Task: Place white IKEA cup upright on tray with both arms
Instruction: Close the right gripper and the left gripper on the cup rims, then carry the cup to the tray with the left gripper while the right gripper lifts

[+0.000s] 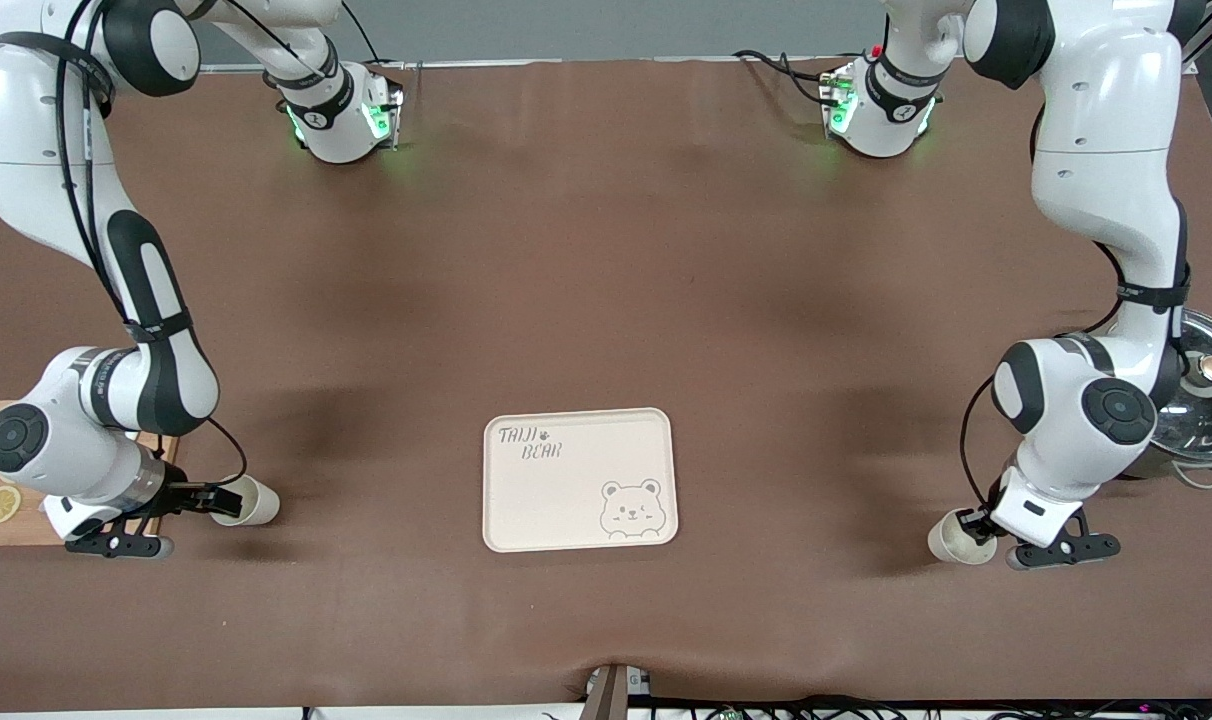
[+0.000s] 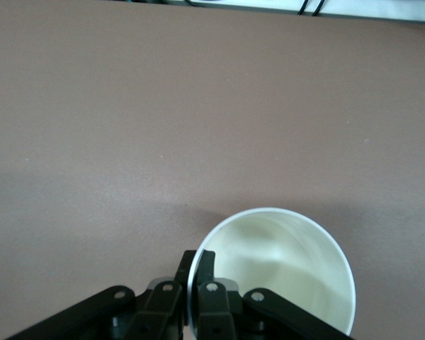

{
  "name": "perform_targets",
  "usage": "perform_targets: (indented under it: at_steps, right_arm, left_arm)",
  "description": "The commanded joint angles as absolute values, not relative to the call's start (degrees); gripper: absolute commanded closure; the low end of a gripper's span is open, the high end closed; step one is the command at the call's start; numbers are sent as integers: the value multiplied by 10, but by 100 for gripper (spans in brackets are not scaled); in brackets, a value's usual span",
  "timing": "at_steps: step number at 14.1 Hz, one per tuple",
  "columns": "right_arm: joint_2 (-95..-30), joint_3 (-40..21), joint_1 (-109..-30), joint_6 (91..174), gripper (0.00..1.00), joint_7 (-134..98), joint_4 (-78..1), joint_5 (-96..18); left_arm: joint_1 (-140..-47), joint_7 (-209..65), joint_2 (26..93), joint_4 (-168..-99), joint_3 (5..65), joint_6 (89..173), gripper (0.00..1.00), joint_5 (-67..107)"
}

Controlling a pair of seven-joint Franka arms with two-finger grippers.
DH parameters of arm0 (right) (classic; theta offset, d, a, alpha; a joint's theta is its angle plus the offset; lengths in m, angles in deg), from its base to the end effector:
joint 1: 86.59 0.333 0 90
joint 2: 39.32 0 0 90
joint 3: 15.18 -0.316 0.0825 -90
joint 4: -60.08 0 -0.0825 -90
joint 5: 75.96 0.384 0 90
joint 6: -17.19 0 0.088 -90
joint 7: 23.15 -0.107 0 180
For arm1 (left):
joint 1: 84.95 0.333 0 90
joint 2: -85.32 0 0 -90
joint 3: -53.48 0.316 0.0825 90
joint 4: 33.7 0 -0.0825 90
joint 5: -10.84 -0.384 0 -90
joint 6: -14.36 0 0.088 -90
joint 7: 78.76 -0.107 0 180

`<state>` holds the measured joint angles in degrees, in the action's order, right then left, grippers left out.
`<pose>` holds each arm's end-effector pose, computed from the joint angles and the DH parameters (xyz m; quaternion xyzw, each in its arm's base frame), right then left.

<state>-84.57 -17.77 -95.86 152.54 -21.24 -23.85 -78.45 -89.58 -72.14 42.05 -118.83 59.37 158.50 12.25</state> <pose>0.7256 -0.0918 0.2217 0.9979 -0.0345 0.0541 0.0045 0.7428 0.0013 0.2557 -0.9883 -0.0583 -0.1398 0.0179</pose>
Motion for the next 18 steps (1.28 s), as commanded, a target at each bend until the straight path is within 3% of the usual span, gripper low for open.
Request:
perform_targets:
  at_steps: [1,4,8,13,18]
  right_arm:
    - [-845,-186,-966,1532,5,-207,-242,-790]
    - [-844,-186,-964,1529,33,-208,-242,-790]
    - [-842,-186,-962,1527,61,-208,-240,-790]
    - [-841,-186,-957,1525,97,-208,-240,-790]
    - [-841,-186,-951,1525,100,-208,-242,-790]
  left_arm:
    - [-904,-696,430,-1140,595,1498,100,126]
    - [-919,-633,431,-1126,593,1464,100,125]
    - [-954,-536,431,-1096,592,1414,100,126]
    - [-1013,-396,432,-1095,594,1411,100,126]
    - [-1072,-271,425,-1074,596,1411,100,126]
